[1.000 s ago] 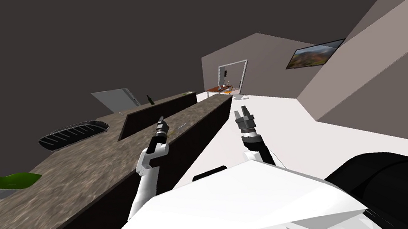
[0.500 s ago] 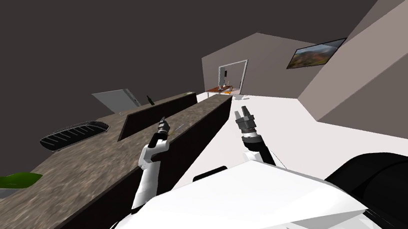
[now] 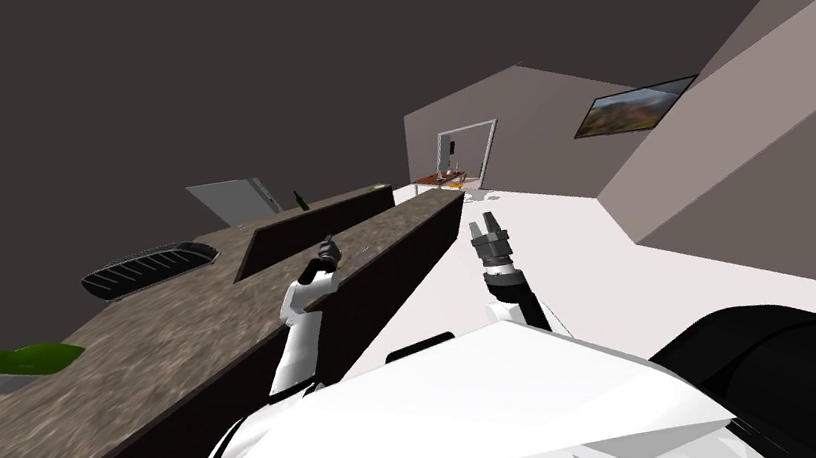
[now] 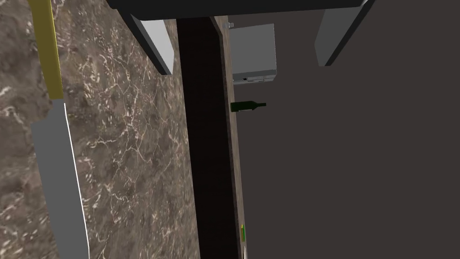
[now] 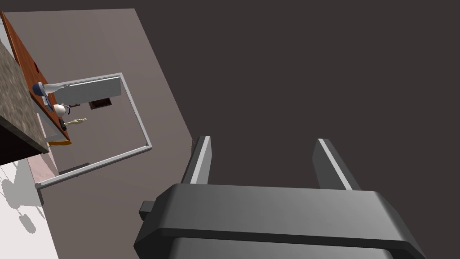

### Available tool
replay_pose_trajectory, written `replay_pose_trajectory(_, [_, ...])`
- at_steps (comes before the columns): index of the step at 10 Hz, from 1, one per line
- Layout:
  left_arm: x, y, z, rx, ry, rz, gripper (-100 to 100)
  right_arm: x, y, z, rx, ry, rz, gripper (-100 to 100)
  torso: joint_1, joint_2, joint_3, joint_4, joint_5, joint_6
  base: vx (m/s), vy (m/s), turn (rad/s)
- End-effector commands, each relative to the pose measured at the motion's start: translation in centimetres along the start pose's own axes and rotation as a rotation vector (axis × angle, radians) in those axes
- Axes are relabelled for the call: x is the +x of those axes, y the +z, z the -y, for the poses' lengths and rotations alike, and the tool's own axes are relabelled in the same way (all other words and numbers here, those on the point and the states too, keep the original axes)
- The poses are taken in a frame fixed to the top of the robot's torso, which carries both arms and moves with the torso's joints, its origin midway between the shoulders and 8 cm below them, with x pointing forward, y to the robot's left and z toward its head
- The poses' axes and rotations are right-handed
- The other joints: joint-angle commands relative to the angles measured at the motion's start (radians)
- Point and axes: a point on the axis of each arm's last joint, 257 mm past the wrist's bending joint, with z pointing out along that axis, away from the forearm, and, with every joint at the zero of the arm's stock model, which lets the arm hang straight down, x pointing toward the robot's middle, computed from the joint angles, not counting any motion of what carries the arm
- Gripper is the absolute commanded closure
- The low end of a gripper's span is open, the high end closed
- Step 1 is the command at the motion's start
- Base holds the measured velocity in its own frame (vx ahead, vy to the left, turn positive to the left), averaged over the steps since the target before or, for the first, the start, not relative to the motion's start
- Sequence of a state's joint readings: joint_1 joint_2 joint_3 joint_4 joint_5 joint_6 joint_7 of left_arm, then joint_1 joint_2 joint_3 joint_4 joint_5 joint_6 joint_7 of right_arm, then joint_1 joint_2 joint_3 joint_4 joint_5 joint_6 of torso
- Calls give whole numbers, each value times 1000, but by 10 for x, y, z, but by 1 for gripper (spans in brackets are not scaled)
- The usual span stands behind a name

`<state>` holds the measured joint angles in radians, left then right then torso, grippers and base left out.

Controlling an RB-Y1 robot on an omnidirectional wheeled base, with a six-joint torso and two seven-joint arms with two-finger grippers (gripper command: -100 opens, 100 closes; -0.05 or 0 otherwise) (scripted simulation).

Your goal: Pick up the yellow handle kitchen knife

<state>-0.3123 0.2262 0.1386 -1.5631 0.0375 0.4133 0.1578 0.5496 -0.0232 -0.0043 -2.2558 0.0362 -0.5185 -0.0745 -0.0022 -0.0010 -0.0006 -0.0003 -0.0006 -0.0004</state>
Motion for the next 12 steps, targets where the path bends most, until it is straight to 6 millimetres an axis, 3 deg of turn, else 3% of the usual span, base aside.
replay_pose_trajectory(1, [0, 3, -6, -30, -4, 5, -100, 0, 0, 0, 0, 0, 0, 0, 0, 0, 0, 0, 0, 0, 0, -19, 1])
replay_pose_trajectory(7, [-4, 30, -33, -216, -80, 37, -100, 0, 0, 0, 0, 0, 0, 0, 1, 0, 0, 0, 0, 0, 16, -33, 16])
replay_pose_trajectory(8, [-5, 30, -46, -258, -81, 43, -100, 0, 0, 0, 0, 0, 0, 0, 1, -1, 0, 0, 0, 0, 25, -25, 16])
replay_pose_trajectory(12, [-5, 34, -61, -342, -106, 57, -100, 0, 0, 0, 0, 0, 0, 0, 1, -2, -1, 0, 0, 0, 25, -21, 11])
